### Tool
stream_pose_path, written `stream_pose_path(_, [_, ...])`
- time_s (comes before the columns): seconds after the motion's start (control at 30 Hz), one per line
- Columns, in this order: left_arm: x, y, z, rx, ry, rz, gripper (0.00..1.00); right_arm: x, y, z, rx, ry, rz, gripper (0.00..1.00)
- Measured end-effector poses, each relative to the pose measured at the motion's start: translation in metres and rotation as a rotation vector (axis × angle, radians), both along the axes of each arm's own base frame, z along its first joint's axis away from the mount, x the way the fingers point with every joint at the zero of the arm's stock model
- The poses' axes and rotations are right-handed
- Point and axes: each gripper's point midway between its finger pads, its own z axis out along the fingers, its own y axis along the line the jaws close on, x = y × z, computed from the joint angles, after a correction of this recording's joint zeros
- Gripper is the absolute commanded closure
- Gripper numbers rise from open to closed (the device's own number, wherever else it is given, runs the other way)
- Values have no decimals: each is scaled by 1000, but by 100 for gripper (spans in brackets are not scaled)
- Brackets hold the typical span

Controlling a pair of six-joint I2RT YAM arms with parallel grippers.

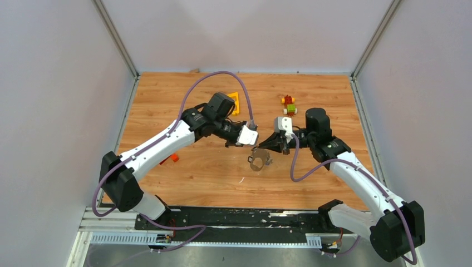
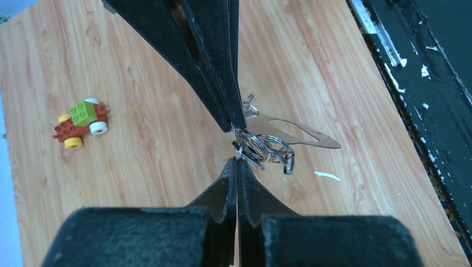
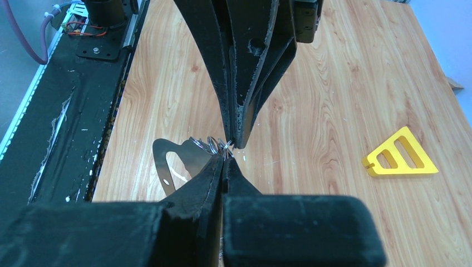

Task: Put the keys on the keyring
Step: Adjust the key on the keyring.

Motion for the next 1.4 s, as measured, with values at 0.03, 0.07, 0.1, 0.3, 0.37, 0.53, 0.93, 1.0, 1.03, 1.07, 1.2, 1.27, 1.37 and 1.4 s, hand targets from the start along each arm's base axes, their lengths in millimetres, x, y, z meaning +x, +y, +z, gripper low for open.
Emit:
stream_pose_path(0.03, [0, 0, 0, -2, -2, 0, 100, 0, 0, 0, 1, 4, -4, 100])
stream_pose_path(0.07, [0, -1, 0, -3, -3, -1, 100, 1, 0, 1, 2, 6, -7, 100])
stream_pose_path(0.1, [0, -2, 1, -5, -6, -3, 100, 2, 0, 1, 3, 9, -12, 100])
stream_pose_path(0.3, [0, -4, 1, -9, -13, -8, 100, 4, 1, 3, 12, 31, -30, 100])
stream_pose_path(0.37, [-1, -5, -1, -5, -8, -11, 100, 4, 0, 1, 13, 41, -35, 100])
stream_pose_path(0.53, [0, -8, -7, 4, 20, -3, 96, 6, 0, -5, 10, 65, -57, 100])
stream_pose_path(0.93, [2, -9, -9, 14, 30, 20, 69, 9, 0, -4, 11, 53, -71, 100])
stream_pose_path(1.0, [3, -9, -9, 18, 26, 26, 68, 9, 0, -4, 11, 52, -71, 100])
stream_pose_path(1.03, [3, -8, -9, 19, 24, 27, 67, 9, 0, -4, 11, 52, -71, 100])
stream_pose_path(1.07, [4, -8, -9, 20, 23, 29, 67, 9, 0, -4, 11, 51, -71, 100])
stream_pose_path(1.2, [5, -10, -7, 9, 21, 35, 66, 9, 0, -4, 11, 50, -70, 100])
stream_pose_path(1.27, [6, -12, -5, 0, 22, 41, 66, 9, 0, -4, 11, 48, -70, 100])
stream_pose_path(1.37, [7, -14, -2, -12, 26, 49, 66, 10, 0, -3, 13, 45, -70, 100])
stream_pose_path(1.4, [7, -14, -2, -14, 30, 51, 67, 10, 0, -3, 14, 44, -70, 100])
